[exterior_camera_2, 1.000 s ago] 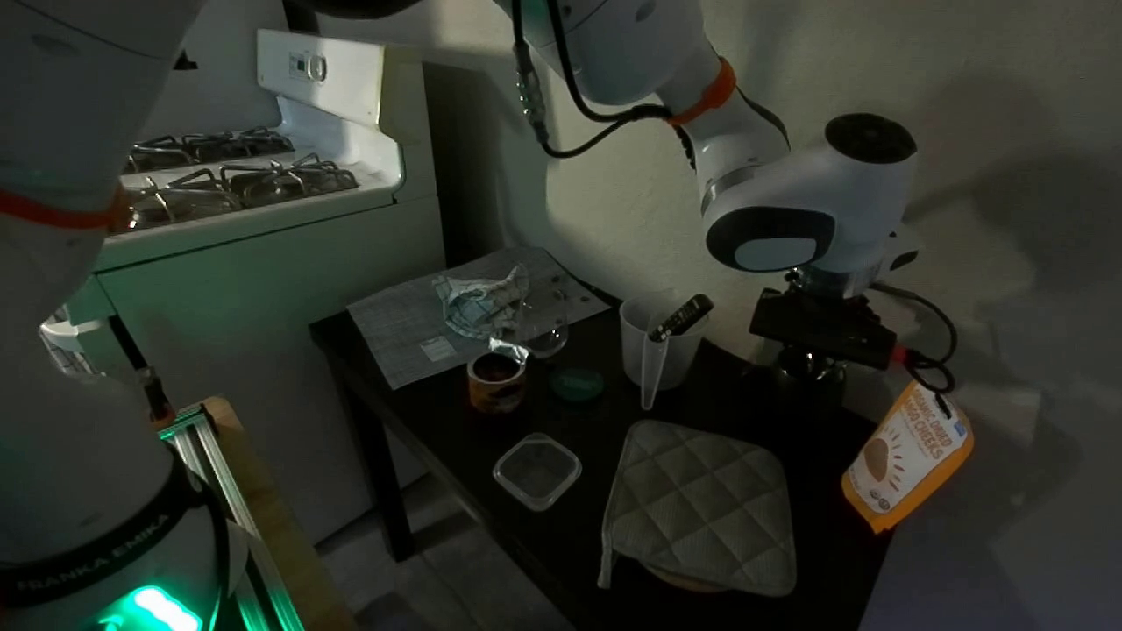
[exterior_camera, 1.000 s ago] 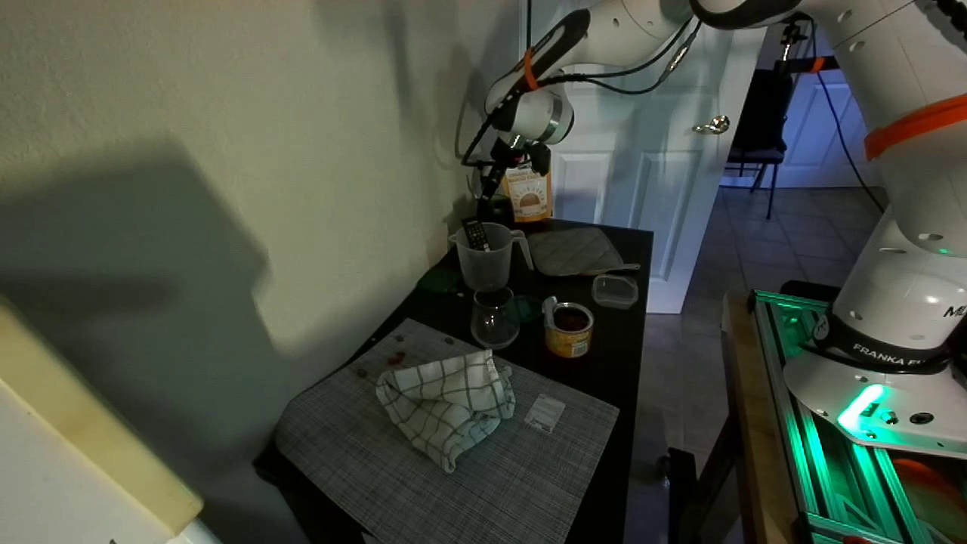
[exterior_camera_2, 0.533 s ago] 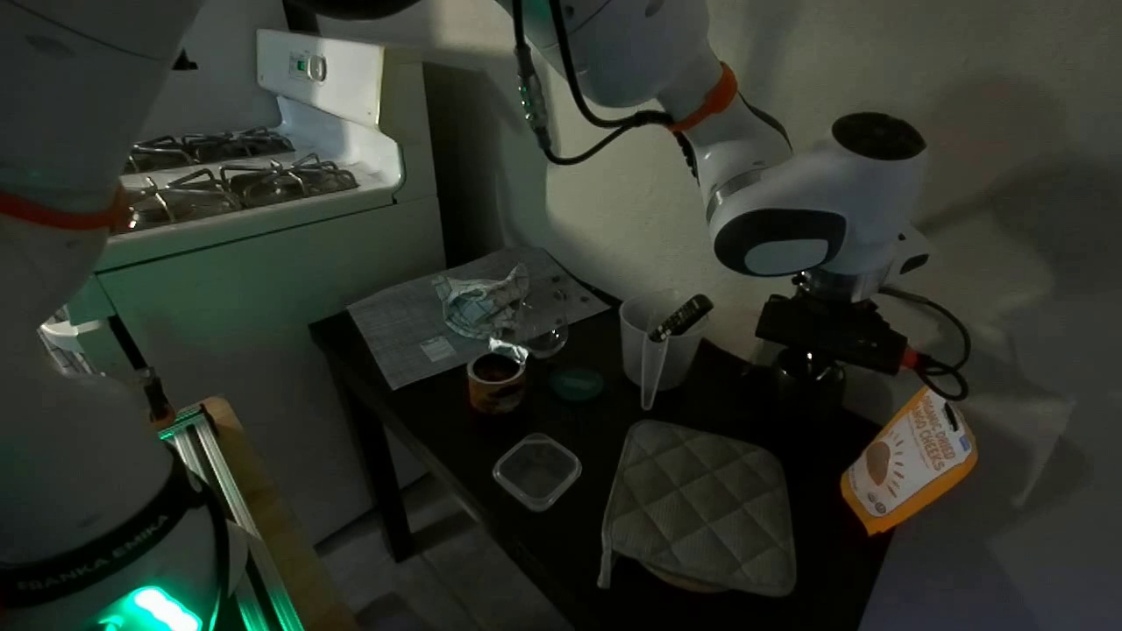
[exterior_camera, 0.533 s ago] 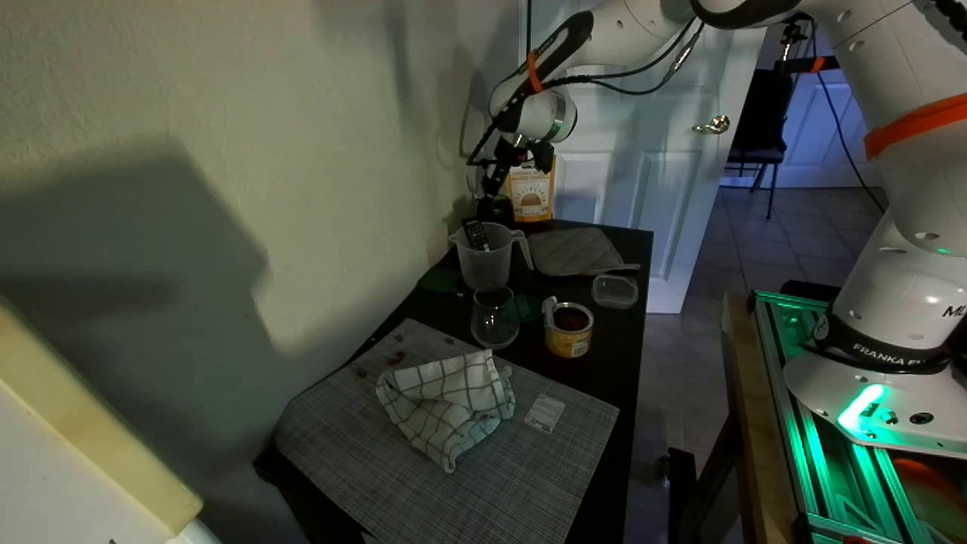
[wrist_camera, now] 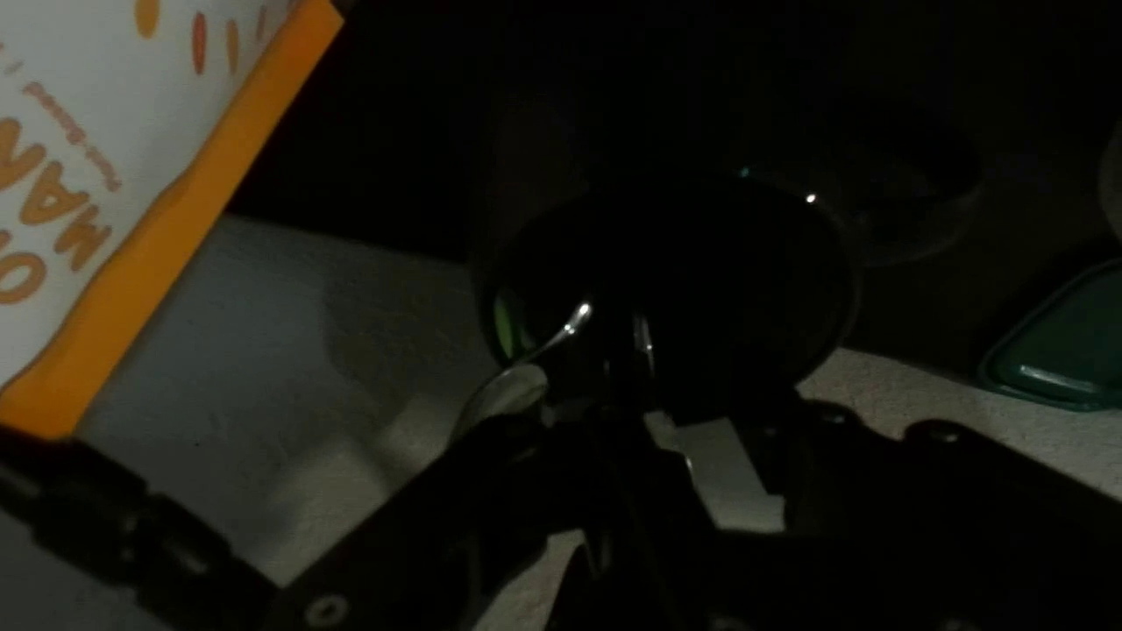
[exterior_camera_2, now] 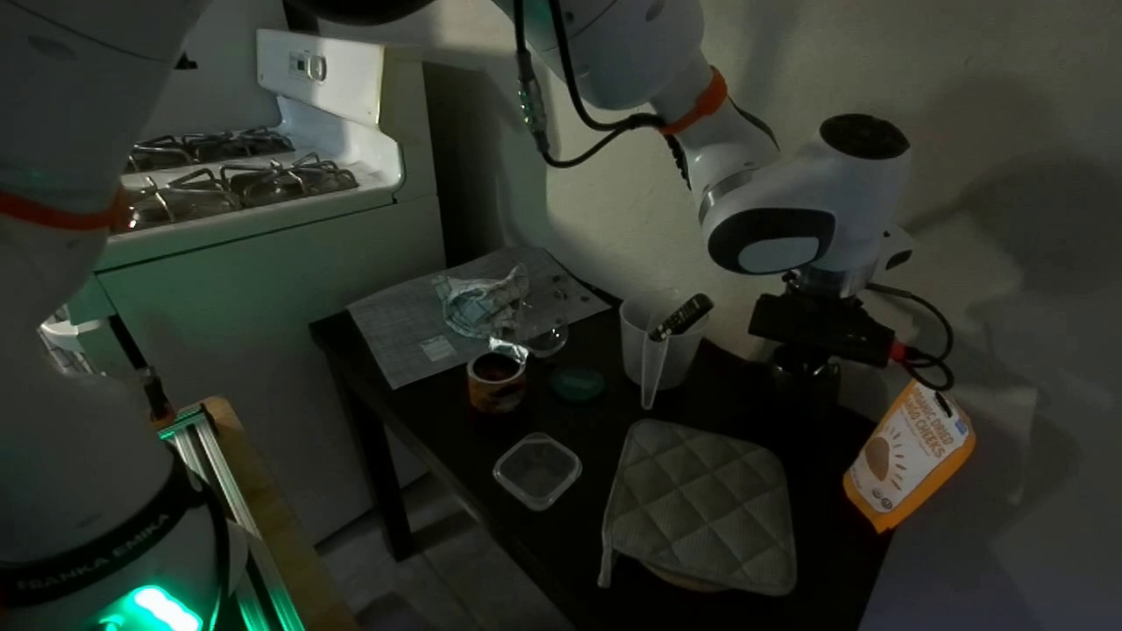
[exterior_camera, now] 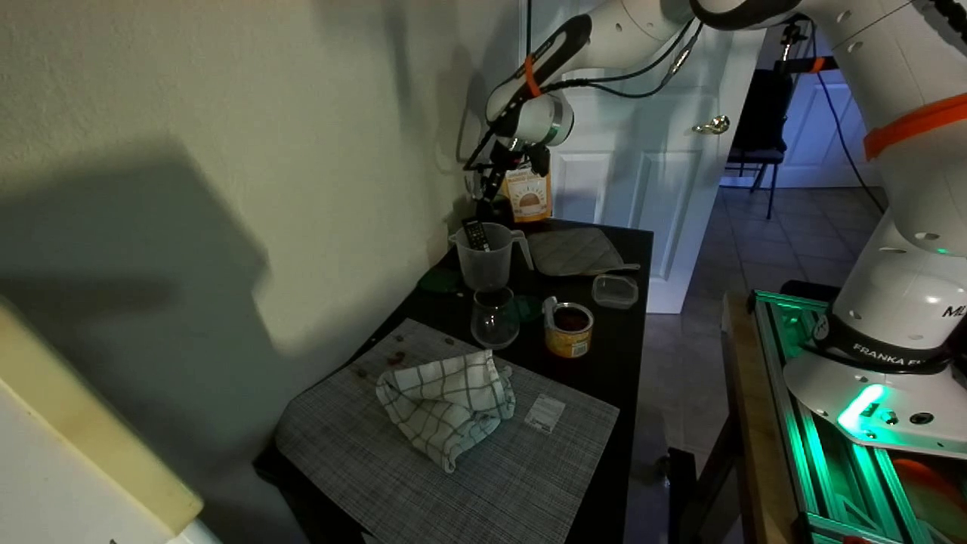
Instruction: Remove the clear bowl from the clear jug and place it on the table then put the silver fork and spoon in the jug.
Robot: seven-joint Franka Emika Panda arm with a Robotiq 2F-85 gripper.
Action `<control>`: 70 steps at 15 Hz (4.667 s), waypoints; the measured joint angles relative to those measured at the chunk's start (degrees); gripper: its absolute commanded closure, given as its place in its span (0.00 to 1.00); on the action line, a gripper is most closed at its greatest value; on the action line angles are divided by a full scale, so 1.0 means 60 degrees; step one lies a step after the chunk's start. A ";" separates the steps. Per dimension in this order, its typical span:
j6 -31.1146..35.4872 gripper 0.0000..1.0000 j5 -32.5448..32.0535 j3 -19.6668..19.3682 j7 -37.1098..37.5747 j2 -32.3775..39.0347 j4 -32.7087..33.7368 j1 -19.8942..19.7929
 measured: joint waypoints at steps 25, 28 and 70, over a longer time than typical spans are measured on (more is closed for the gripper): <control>0.0310 0.66 -0.0916 0.0037 0.0596 0.0090 -0.0060 -0.0039; 0.0310 0.68 -0.0922 0.0042 0.0607 0.0089 -0.0067 -0.0047; -0.0698 0.66 -0.0963 0.1498 -0.1041 -0.1311 -0.1425 -0.1872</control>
